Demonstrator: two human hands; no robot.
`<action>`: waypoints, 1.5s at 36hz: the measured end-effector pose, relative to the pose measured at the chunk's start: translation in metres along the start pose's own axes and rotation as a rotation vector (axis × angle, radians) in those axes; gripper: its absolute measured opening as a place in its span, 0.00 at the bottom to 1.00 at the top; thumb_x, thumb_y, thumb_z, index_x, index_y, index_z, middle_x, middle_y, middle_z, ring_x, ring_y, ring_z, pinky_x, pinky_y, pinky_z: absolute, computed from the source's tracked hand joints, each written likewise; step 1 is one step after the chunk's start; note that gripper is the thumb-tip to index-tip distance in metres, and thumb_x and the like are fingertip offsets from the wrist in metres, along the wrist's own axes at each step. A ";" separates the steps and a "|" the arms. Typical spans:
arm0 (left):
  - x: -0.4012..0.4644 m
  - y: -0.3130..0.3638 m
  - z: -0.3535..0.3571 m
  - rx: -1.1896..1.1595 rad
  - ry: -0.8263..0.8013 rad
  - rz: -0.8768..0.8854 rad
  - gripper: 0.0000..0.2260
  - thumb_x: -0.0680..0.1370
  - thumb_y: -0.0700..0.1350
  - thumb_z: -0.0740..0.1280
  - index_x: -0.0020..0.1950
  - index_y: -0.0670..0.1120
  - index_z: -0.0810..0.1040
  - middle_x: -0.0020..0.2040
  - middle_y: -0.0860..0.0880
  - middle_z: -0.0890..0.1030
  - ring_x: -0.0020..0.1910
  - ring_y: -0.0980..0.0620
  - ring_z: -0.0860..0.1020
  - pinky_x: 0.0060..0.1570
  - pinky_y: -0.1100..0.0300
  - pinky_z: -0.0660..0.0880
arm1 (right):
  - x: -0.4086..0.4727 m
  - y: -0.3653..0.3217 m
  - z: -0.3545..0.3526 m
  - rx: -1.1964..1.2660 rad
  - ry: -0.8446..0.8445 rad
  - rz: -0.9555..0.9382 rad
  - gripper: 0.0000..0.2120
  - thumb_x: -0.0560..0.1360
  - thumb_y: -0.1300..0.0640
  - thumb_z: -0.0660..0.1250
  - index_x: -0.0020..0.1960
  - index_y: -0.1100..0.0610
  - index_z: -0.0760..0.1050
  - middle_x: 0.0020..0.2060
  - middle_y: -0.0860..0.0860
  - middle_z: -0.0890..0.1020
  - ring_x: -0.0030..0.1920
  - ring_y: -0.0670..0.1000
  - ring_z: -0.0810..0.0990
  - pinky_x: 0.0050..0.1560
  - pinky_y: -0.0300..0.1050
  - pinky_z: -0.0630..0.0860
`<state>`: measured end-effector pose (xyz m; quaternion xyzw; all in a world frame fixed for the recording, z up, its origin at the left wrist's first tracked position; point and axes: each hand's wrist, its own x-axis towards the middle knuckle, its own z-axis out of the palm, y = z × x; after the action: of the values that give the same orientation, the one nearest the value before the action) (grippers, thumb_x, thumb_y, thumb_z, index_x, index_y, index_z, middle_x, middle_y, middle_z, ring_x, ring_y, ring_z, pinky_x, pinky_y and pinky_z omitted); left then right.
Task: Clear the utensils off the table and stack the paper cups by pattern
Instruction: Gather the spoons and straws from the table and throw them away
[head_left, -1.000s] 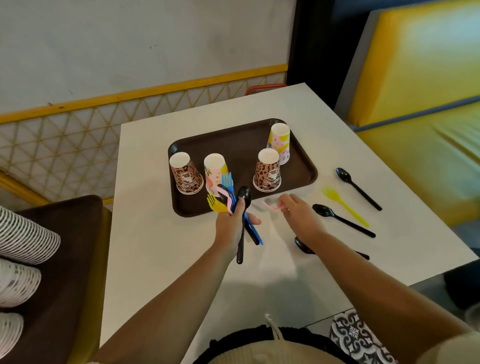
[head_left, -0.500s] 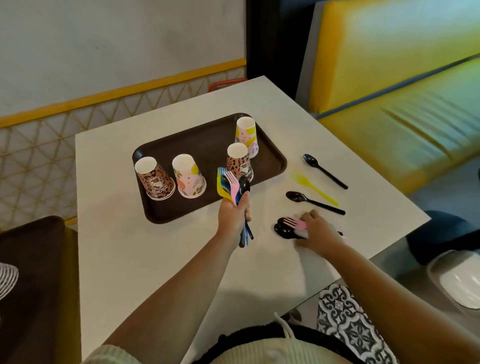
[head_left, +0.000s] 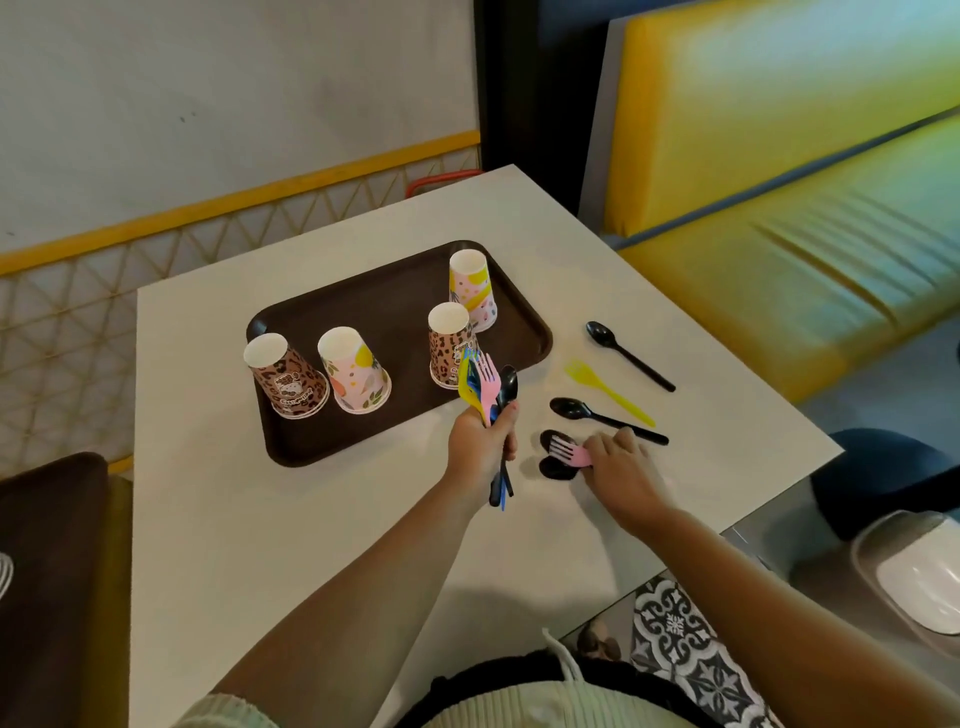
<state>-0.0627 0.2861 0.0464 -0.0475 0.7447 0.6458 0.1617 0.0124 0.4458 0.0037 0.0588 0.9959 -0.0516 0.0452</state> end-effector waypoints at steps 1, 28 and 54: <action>0.000 0.001 0.004 -0.041 -0.011 -0.017 0.15 0.79 0.44 0.65 0.33 0.43 0.72 0.22 0.52 0.73 0.20 0.57 0.71 0.28 0.64 0.72 | 0.003 0.003 -0.003 -0.017 0.026 -0.016 0.10 0.77 0.56 0.59 0.54 0.60 0.74 0.51 0.55 0.80 0.56 0.59 0.72 0.54 0.51 0.66; 0.027 0.015 0.079 -0.091 0.130 -0.111 0.14 0.80 0.45 0.64 0.34 0.44 0.72 0.22 0.53 0.73 0.19 0.56 0.67 0.25 0.63 0.67 | 0.078 0.072 -0.026 0.209 -0.104 0.027 0.24 0.73 0.49 0.67 0.66 0.58 0.67 0.62 0.53 0.71 0.60 0.54 0.74 0.54 0.47 0.72; 0.039 0.017 0.102 -0.204 0.192 -0.179 0.11 0.79 0.44 0.65 0.38 0.43 0.69 0.29 0.47 0.70 0.19 0.56 0.66 0.22 0.64 0.64 | 0.095 0.078 -0.041 0.393 0.003 0.062 0.12 0.76 0.62 0.58 0.58 0.65 0.67 0.49 0.64 0.78 0.49 0.64 0.77 0.41 0.48 0.65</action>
<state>-0.0862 0.3942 0.0388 -0.1914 0.6800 0.6936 0.1408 -0.0758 0.5382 0.0276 0.0974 0.9644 -0.2436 0.0330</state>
